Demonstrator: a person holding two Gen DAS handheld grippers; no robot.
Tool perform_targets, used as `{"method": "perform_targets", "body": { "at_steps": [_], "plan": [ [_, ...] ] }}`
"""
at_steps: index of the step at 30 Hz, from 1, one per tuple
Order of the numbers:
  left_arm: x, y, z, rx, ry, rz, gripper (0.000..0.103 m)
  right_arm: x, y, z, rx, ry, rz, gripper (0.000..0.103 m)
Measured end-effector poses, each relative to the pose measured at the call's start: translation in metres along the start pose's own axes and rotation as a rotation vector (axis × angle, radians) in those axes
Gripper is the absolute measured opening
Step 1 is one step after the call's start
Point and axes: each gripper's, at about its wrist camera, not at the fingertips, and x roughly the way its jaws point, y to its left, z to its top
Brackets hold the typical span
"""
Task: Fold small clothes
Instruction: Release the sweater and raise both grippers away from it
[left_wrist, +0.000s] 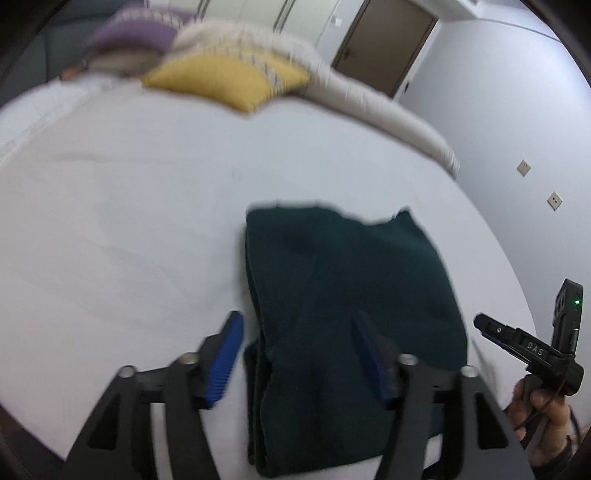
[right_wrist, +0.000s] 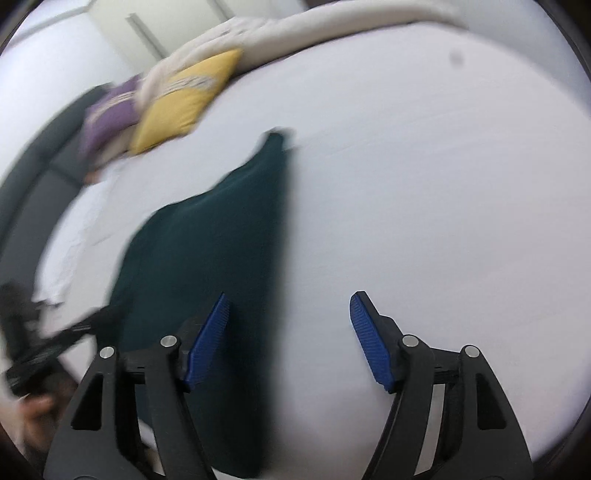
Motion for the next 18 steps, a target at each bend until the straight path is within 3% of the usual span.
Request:
{"method": "perform_targets", "body": {
  "at_steps": [3, 5, 6, 9, 11, 13, 15, 18],
  "plan": [
    [-0.032, -0.022, -0.001, 0.097, -0.128, 0.091, 0.084, -0.025, 0.002, 0.0, 0.011, -0.054, -0.017, 0.066],
    [-0.049, -0.028, 0.0, 0.148, -0.195, 0.134, 0.101, -0.045, 0.017, -0.003, -0.045, -0.112, -0.024, 0.066],
    [-0.06, -0.038, -0.001, 0.173, -0.248, 0.16, 0.103, -0.056, 0.023, -0.003, -0.075, -0.137, -0.023, 0.066],
    [-0.087, -0.053, 0.001, 0.213, -0.378, 0.22, 0.103, -0.091, 0.051, -0.01, -0.168, -0.25, -0.017, 0.075],
    [-0.106, -0.056, 0.003, 0.217, -0.425, 0.241, 0.103, -0.117, 0.068, -0.013, -0.215, -0.369, -0.014, 0.094],
    [-0.125, -0.063, 0.009, 0.213, -0.474, 0.26, 0.103, -0.142, 0.079, -0.017, -0.243, -0.468, -0.013, 0.103],
    [-0.143, -0.07, 0.014, 0.215, -0.538, 0.259, 0.103, -0.164, 0.089, -0.02, -0.271, -0.538, -0.039, 0.103],
    [-0.167, -0.072, 0.016, 0.229, -0.619, 0.24, 0.103, -0.181, 0.097, -0.016, -0.279, -0.539, -0.065, 0.103]
  ]
}}
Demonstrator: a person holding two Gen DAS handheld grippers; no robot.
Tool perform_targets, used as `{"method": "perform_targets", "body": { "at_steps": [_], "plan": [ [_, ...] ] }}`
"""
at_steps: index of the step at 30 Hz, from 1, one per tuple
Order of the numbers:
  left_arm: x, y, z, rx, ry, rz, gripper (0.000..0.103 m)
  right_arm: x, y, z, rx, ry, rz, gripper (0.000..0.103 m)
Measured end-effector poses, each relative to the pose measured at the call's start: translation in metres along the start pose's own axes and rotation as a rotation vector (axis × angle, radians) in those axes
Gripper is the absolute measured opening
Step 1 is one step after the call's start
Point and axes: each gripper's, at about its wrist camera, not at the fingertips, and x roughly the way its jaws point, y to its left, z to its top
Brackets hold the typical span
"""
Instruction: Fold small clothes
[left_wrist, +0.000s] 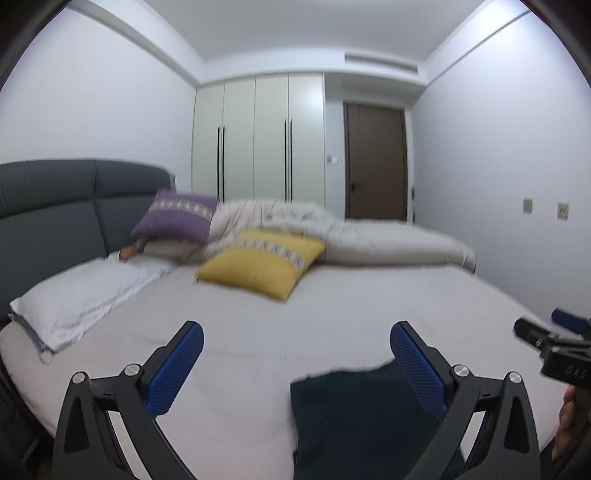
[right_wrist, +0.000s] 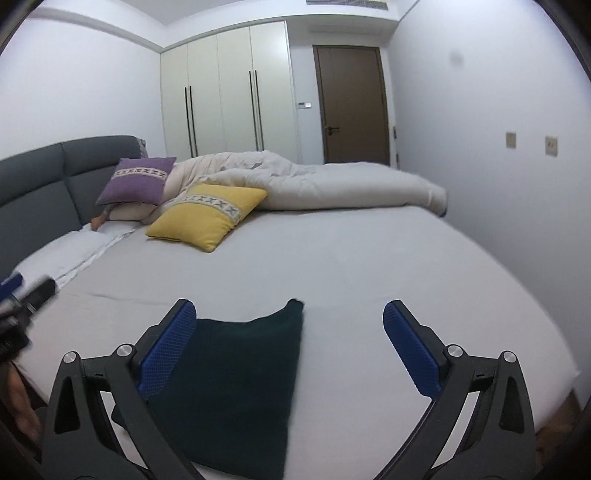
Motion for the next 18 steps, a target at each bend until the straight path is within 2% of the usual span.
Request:
{"method": "perform_targets", "body": {
  "at_steps": [2, 4, 6, 9, 11, 18],
  "plan": [
    [0.001, 0.001, 0.006, 0.029, 0.02, 0.026, 0.103, -0.005, -0.001, 0.005, 0.02, 0.023, 0.021, 0.103],
    [0.012, 0.002, 0.006, 0.035, 0.102, 0.035, 0.103, -0.008, 0.002, 0.009, 0.037, 0.073, 0.048, 0.103],
    [0.026, 0.005, -0.004, 0.015, 0.207, 0.003, 0.103, -0.01, 0.005, 0.009, 0.039, 0.135, 0.037, 0.103],
    [0.043, 0.007, -0.026, -0.036, 0.319, -0.035, 0.103, 0.0, 0.01, 0.001, 0.037, 0.21, 0.0, 0.103],
    [0.052, 0.004, -0.039, -0.026, 0.376, -0.035, 0.103, 0.01, 0.013, -0.008, 0.044, 0.263, -0.012, 0.103],
    [0.064, -0.009, -0.074, -0.001, 0.47, -0.023, 0.103, 0.04, 0.02, -0.047, 0.058, 0.364, -0.052, 0.103]
  ]
}}
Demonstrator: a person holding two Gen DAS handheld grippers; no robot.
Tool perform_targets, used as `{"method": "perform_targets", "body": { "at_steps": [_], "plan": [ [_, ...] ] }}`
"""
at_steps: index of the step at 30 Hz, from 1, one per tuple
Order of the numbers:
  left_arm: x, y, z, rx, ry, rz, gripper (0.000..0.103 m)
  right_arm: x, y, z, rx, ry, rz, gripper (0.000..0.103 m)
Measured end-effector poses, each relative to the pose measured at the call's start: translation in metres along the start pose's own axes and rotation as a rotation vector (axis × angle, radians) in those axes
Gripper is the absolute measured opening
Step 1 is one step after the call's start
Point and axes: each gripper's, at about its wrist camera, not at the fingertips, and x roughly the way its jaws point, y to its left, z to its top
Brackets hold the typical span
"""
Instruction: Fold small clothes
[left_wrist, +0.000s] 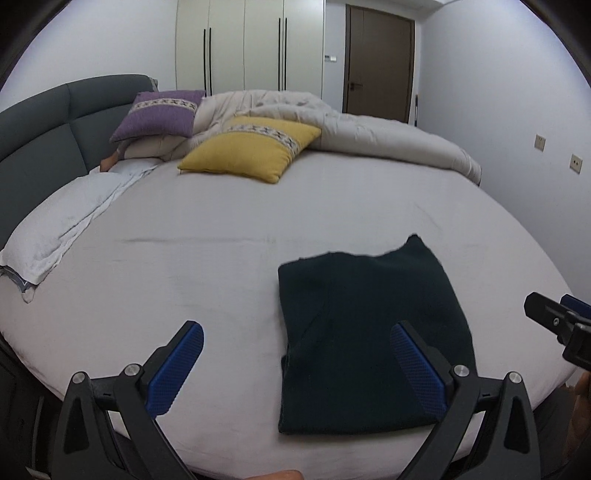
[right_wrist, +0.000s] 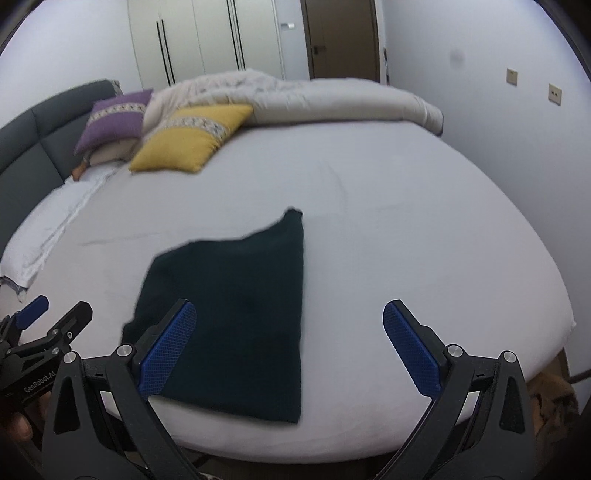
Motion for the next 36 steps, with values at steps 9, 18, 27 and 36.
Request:
{"method": "perform_targets", "body": {
  "at_steps": [9, 18, 27, 36],
  "plan": [
    [0.022, 0.001, -0.015, -0.002, 0.076, -0.012, 0.103, 0.052, 0.009, -0.014, -0.018, 0.063, -0.009, 0.103],
    [0.03, 0.011, -0.016, -0.017, 0.099, 0.002, 0.103, 0.056, 0.019, -0.016, -0.055, 0.081, -0.011, 0.103],
    [0.03, 0.013, -0.015, -0.014, 0.094, 0.012, 0.103, 0.048, 0.026, -0.018, -0.066, 0.081, -0.014, 0.103],
    [0.03, 0.014, -0.015, -0.016, 0.093, 0.022, 0.103, 0.051, 0.032, -0.019, -0.072, 0.087, -0.017, 0.103]
  ]
}}
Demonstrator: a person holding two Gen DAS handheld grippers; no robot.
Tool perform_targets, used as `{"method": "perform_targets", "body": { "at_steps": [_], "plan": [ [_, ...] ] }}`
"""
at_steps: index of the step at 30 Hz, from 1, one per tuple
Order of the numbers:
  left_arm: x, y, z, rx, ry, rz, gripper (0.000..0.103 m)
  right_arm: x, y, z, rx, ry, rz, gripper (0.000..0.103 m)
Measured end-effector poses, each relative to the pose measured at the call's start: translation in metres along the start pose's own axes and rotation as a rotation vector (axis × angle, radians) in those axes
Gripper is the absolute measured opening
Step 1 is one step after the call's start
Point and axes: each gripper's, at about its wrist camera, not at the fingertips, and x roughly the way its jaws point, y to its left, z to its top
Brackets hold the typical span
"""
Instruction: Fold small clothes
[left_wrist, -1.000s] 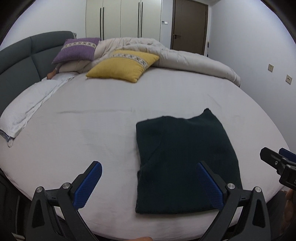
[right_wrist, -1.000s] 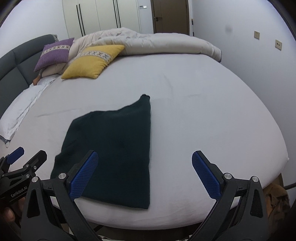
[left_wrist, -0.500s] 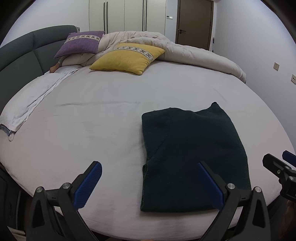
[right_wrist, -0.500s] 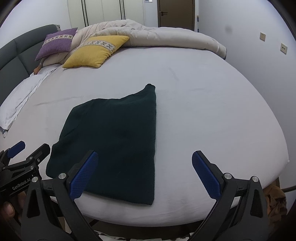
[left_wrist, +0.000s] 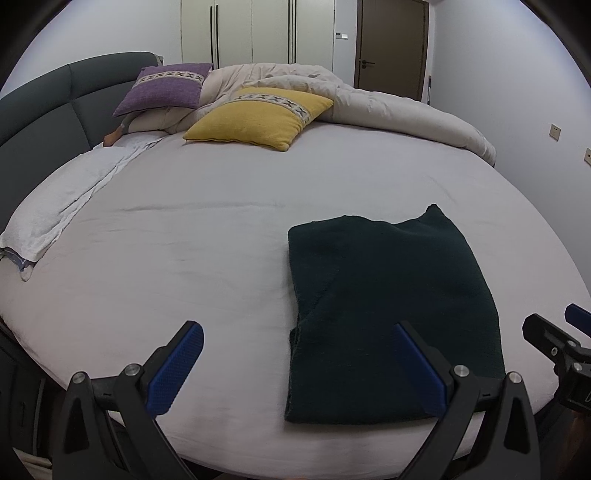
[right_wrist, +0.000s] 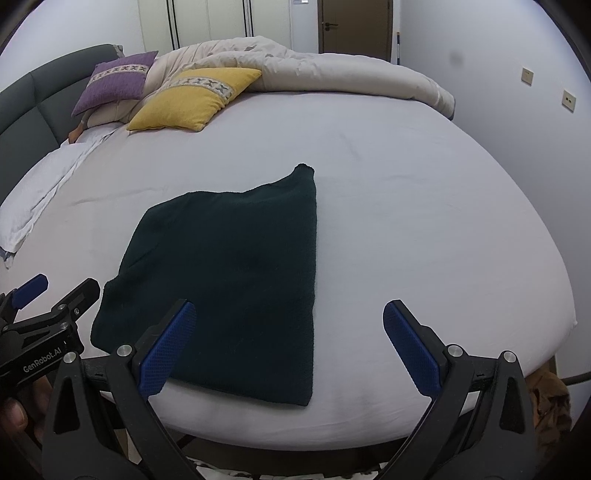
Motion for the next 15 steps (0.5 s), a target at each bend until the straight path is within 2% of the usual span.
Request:
{"method": "perform_targets", "body": {
  "at_steps": [15],
  "plan": [
    [0.0006, -0.0002, -0.0009, 0.001, 0.0, 0.004, 0.103, 0.0076, 0.0058, -0.0029, -0.003, 0.008, -0.004, 0.103]
  ]
}}
